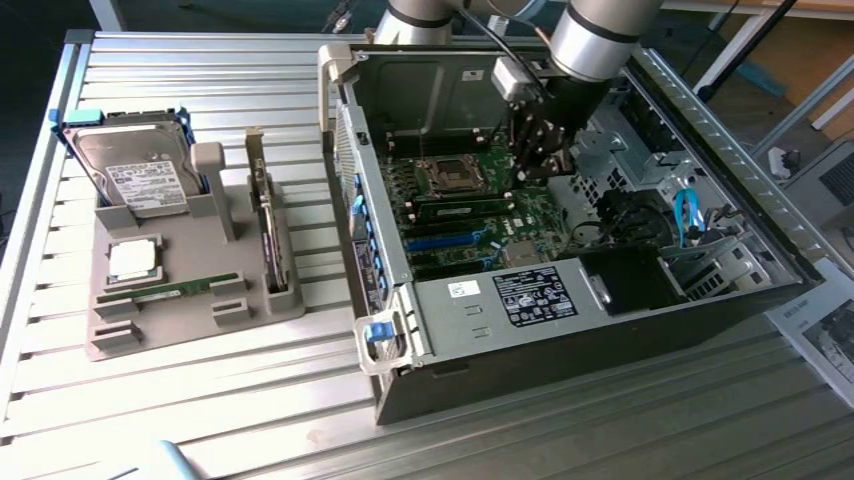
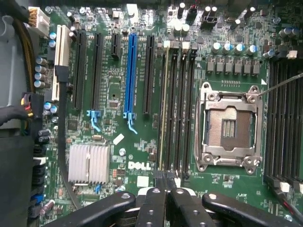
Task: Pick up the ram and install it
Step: 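Press down the ram until it locks into place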
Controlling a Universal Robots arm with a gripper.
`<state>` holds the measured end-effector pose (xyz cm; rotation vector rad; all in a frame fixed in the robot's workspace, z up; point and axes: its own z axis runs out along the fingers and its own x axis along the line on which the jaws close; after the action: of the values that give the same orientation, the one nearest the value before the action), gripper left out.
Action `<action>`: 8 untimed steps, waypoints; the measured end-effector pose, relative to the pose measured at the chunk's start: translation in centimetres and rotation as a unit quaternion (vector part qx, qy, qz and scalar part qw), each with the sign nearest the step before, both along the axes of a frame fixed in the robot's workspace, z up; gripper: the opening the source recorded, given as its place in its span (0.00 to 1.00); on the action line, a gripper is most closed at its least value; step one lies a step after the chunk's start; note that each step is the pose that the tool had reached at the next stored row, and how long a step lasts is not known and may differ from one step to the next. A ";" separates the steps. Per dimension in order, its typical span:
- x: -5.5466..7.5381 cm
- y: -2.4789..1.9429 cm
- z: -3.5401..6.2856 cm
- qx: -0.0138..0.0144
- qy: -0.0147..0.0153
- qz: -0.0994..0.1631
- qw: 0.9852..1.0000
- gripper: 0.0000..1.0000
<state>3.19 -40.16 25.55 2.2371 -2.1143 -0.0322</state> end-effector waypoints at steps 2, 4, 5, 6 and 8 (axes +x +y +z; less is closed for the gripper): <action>-1.0 0.07 -0.22 0.000 0.000 0.000 1.000 0.11; -2.6 0.15 -0.52 0.000 0.000 0.000 1.000 0.11; -3.3 0.19 -0.64 0.000 0.000 0.000 1.000 0.11; -3.8 0.21 -0.70 0.000 0.000 0.000 1.000 0.11; -4.9 0.21 -0.72 0.000 0.000 0.000 1.000 0.11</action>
<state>-1.72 -39.95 24.83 2.2371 -2.1144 -0.0322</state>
